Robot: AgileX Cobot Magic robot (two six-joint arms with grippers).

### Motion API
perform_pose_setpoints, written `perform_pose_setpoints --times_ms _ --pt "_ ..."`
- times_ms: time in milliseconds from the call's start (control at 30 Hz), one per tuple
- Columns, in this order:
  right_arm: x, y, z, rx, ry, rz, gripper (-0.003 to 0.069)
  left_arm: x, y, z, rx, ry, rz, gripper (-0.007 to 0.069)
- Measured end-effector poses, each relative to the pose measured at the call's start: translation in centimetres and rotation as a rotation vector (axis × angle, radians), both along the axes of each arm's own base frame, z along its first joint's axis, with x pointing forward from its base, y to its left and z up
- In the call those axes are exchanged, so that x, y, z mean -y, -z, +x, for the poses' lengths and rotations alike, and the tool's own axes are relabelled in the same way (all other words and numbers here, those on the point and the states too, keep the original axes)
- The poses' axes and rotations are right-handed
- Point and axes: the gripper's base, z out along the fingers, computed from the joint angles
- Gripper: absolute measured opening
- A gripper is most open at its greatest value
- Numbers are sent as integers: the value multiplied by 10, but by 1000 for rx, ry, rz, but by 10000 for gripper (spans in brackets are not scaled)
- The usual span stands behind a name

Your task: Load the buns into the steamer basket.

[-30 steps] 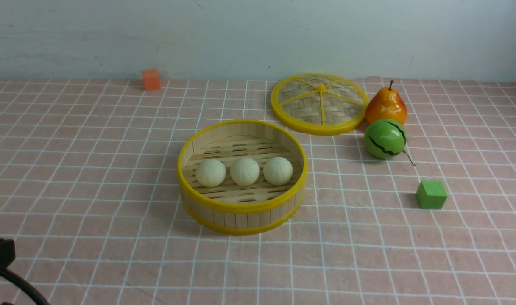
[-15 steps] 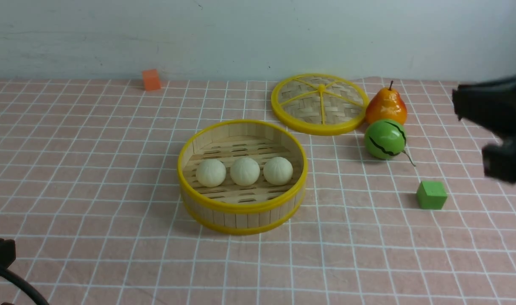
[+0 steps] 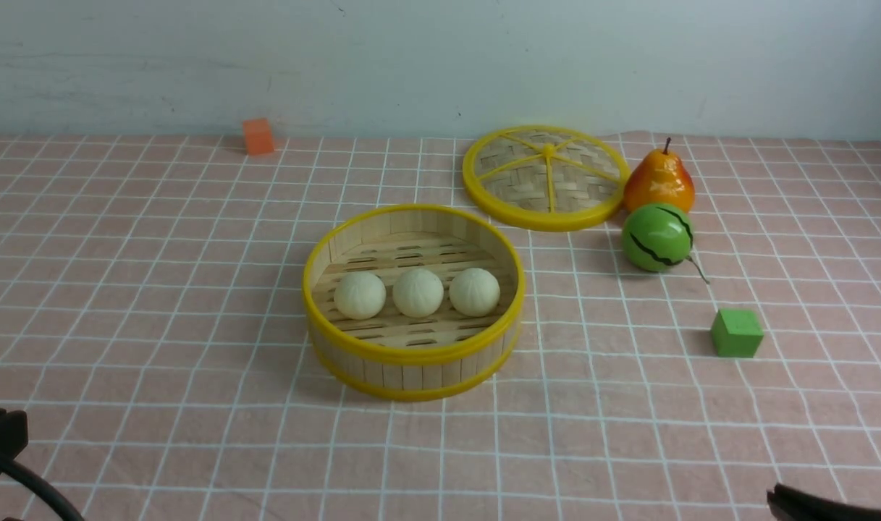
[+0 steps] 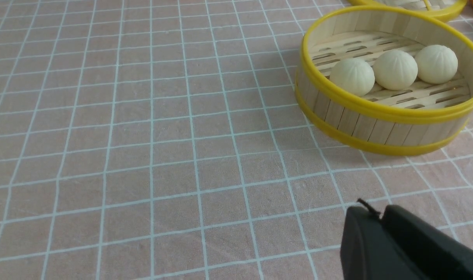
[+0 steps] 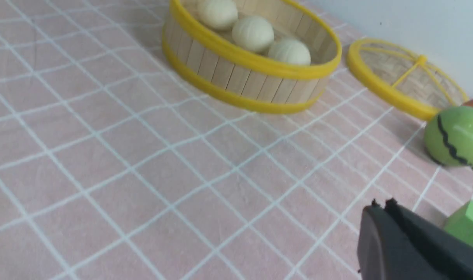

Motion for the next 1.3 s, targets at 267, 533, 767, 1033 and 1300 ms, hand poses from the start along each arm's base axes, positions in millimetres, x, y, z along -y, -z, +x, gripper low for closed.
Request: perform_pose_setpoints --times_ms 267,533,767,1033,1300 --pt "24 16 -23 -47 157 155 -4 0 0 0 -3 -1 1 71" --pt "45 18 -37 5 431 223 -3 0 1 0 -6 -1 2 72" --pt "50 26 -39 -101 534 235 -3 0 2 1 -23 -3 10 78" --pt "53 26 -40 -103 608 243 -3 0 3 1 -29 -4 12 86" --pt "54 26 -40 -105 612 249 1 0 3 1 -29 -4 12 90"
